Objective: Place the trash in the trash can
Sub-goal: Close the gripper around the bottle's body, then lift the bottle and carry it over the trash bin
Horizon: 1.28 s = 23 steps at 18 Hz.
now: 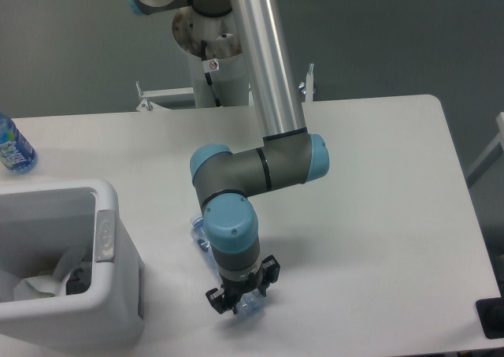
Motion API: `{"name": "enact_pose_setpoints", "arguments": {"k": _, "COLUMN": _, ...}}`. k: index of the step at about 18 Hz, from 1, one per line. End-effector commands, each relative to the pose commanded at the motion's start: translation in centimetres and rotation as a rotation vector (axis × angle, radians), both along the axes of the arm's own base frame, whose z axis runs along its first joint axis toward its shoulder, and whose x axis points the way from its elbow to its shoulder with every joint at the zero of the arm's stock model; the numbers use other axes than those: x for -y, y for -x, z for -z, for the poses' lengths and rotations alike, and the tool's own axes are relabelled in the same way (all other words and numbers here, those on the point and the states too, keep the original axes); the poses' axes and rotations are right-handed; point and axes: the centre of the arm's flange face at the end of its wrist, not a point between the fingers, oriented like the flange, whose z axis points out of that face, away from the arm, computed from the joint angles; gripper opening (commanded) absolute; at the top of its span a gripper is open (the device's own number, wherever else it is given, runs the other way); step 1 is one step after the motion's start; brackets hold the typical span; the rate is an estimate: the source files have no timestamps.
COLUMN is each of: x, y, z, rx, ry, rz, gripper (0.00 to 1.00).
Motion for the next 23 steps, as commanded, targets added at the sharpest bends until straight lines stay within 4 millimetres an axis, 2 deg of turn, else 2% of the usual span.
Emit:
{"name": "enact_pose_setpoints", "arguments": {"k": 3, "x": 0.1, "y": 0.2, "z": -2.4, "rx": -0.012, "ry": -0.041, "rz": 0.022, "gripper": 0.64}}
{"name": "enact_pose_setpoints", "arguments": {"k": 5, "x": 0.3, "y": 0.1, "z": -5.3, "rx": -0.008, "ry": -0.102, "rz": 0.043, "gripper": 0.62}}
{"name": "enact_pose_setpoints", "arguments": {"k": 6, "x": 0.6, "y": 0.1, "z": -6.9, "rx": 0.0, "ry": -0.138, "rz": 0.054, "gripper": 0.58}}
{"name": "enact_pose_setpoints", "arguments": {"k": 8, "x": 0.7, "y": -0.2, "z": -9.0, "rx": 0.006, "ry": -0.185, "rz": 0.089, "gripper": 0.58}}
{"name": "enact_pose_setpoints", "arguments": {"k": 10, "x": 1.2, "y": 0.9, "z": -13.1, "rx": -0.036, "ry": -0.242, "rz": 0.078, "gripper": 0.58}}
{"name": "enact_pose_setpoints", "arguments": {"k": 13, "x": 0.8, "y": 0.3, "z": -19.8, "rx": -0.048, "ry": -0.38, "rz": 0.12, "gripper": 0.58}}
{"name": "enact_pose_setpoints", "arguments": {"k": 17, "x": 1.0, "y": -0.7, "z": -27.6, "rx": -0.124, "ry": -0.538, "rz": 0.182, "gripper": 0.58}}
{"name": "enact_pose_setpoints", "arguments": {"k": 20, "x": 1.3, "y": -2.3, "z": -32.8, "rx": -0.18, "ry": -0.664, "rz": 0.253, "gripper": 0.58}}
{"name": "enact_pose_setpoints", "arguments": {"k": 23, "x": 1.8, "y": -4.2, "z": -35.7, "rx": -0.227, "ry": -0.704, "rz": 0.343, "gripper": 0.58}}
